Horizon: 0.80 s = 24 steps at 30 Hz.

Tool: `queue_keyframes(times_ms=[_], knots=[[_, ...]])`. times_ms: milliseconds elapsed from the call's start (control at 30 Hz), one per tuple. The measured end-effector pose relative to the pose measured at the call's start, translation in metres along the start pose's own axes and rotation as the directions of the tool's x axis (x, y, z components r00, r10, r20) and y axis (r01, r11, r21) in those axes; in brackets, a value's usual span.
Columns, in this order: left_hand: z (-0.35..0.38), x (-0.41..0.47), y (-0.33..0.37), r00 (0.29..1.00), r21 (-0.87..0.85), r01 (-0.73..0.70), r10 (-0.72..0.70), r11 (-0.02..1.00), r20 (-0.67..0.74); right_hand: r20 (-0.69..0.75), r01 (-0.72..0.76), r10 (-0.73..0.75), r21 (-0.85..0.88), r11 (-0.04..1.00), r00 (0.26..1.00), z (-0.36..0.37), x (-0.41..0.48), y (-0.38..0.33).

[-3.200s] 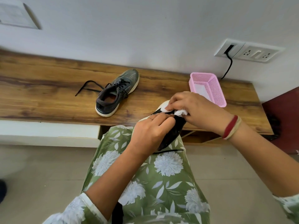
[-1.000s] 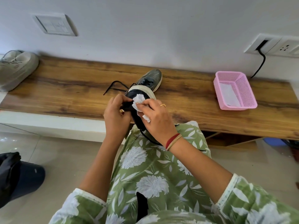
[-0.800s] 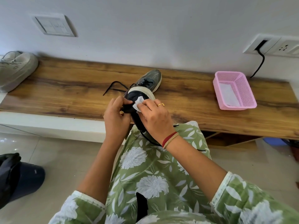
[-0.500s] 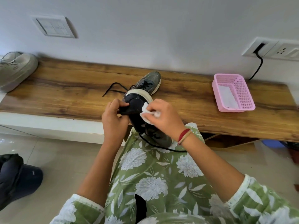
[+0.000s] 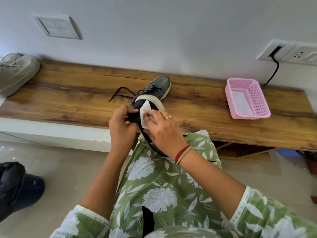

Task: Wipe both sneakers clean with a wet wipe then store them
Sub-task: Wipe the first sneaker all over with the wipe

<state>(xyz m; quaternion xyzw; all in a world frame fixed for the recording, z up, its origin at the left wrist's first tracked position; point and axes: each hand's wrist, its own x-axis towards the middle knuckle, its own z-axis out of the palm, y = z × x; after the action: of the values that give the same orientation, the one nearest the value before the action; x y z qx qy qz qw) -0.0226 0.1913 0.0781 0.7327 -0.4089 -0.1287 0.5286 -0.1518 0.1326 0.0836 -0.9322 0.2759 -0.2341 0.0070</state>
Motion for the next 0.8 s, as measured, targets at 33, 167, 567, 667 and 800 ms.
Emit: queue_keyframes(times_ms=[33,167,567,667,800], knots=[[0.001,-0.001,0.001,1.000,-0.003,0.002,-0.001,1.000,0.005,-0.019,0.000,0.000,-0.040,0.999,1.000,0.001,-0.002,0.000],[0.004,-0.001,0.003,1.000,-0.004,0.026,-0.026,1.000,-0.008,-0.018,0.077,-0.079,-0.070,0.995,0.997,-0.005,-0.002,0.005],[0.005,-0.002,0.005,1.000,-0.047,0.000,0.000,0.999,-0.008,-0.056,-0.335,0.382,0.376,0.864,0.923,-0.021,0.019,0.024],[0.005,-0.001,0.005,1.000,-0.046,0.012,-0.012,0.999,-0.010,0.068,-0.164,0.154,0.171,0.972,0.986,-0.002,-0.002,0.008],[0.001,0.002,-0.008,1.000,-0.040,0.019,-0.019,0.999,-0.009,0.201,-0.021,-0.003,0.121,0.992,0.980,0.001,-0.041,0.008]])
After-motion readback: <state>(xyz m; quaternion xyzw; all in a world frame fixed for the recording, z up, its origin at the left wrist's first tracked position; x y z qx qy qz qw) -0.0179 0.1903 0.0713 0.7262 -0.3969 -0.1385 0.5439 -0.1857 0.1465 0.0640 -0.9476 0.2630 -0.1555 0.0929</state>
